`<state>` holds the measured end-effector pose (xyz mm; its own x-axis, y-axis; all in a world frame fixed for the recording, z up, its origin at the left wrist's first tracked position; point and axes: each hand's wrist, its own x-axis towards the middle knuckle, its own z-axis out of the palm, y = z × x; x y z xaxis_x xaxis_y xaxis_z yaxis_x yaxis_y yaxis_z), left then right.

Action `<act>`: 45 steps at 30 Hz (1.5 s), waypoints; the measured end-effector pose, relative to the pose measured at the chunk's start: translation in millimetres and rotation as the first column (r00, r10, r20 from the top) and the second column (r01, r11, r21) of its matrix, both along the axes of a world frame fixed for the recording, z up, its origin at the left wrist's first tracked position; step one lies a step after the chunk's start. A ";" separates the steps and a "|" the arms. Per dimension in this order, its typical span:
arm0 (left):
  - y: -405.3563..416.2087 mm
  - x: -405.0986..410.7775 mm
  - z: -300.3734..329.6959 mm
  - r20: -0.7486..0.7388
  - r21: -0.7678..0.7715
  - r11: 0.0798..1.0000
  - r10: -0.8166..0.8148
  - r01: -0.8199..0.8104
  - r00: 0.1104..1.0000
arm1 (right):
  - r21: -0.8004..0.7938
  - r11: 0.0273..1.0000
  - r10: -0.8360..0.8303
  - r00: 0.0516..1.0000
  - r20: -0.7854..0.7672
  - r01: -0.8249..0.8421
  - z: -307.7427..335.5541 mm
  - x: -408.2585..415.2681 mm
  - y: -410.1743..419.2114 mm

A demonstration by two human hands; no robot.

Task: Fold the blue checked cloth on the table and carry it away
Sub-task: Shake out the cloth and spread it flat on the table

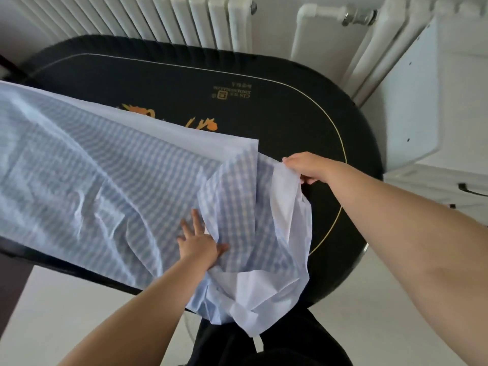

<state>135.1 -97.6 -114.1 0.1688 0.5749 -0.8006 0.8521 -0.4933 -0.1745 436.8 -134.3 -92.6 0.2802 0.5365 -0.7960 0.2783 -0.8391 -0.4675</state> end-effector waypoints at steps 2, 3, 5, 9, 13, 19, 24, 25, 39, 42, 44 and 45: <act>-2.7 3.8 2.7 0.015 0.001 0.998 0.068 -0.068 0.998 | -0.028 0.999 -0.022 0.969 -0.247 0.015 15.4 0.1 2.9; -3.6 6.7 6.5 0.013 -0.003 0.994 0.113 -0.113 0.994 | -0.002 0.999 -0.033 0.929 -0.370 0.034 21.3 -1.7 4.0; -5.9 12.5 15.4 0.000 -0.011 0.986 0.168 -0.168 0.986 | 0.065 0.995 -0.026 0.849 -0.528 0.071 27.3 -6.8 6.0; -7.9 15.2 23.4 0.001 -0.041 0.974 0.223 -0.222 0.975 | 0.002 0.977 -0.134 0.623 -0.770 0.212 34.3 -15.5 6.2; -4.3 8.6 13.9 0.017 -0.068 0.976 0.208 -0.206 0.978 | -0.022 0.984 -0.123 0.588 -0.799 0.175 51.2 -2.9 6.0; -7.2 13.5 26.2 0.016 -0.080 0.969 0.234 -0.232 0.972 | 0.062 0.988 0.148 0.764 -0.628 -0.140 83.8 32.2 6.9; -7.6 12.5 22.8 -0.004 -0.081 0.969 0.236 -0.235 0.972 | 0.022 0.788 0.578 0.751 0.320 -0.616 81.2 15.7 -3.5; -7.5 12.8 22.5 -0.014 -0.088 0.971 0.222 -0.222 0.975 | -0.003 0.718 0.621 0.639 0.455 -0.696 75.1 12.9 -9.8; -2.2 14.8 12.0 -0.084 -0.090 0.977 0.187 -0.194 0.979 | 0.276 0.951 -0.262 0.839 0.477 0.141 -8.6 32.6 -78.5; -3.9 15.9 15.5 -0.099 -0.084 0.982 0.159 -0.167 0.982 | 0.286 0.958 -0.179 0.828 0.531 0.024 -13.6 26.3 -73.4; -4.7 18.3 18.3 -0.106 -0.083 0.981 0.164 -0.173 0.981 | 0.187 0.947 0.059 0.715 0.696 -0.260 -13.8 31.0 -73.0; -5.3 19.8 20.7 -0.105 -0.080 0.982 0.161 -0.170 0.981 | 0.104 0.926 0.174 0.656 0.734 -0.362 -13.2 33.3 -73.7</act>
<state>155.0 -102.8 -93.5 -0.0045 0.5145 -0.8575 0.9043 -0.3639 -0.2232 470.1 -208.0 -105.8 0.5166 0.8116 -0.2728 0.7958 -0.5727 -0.1967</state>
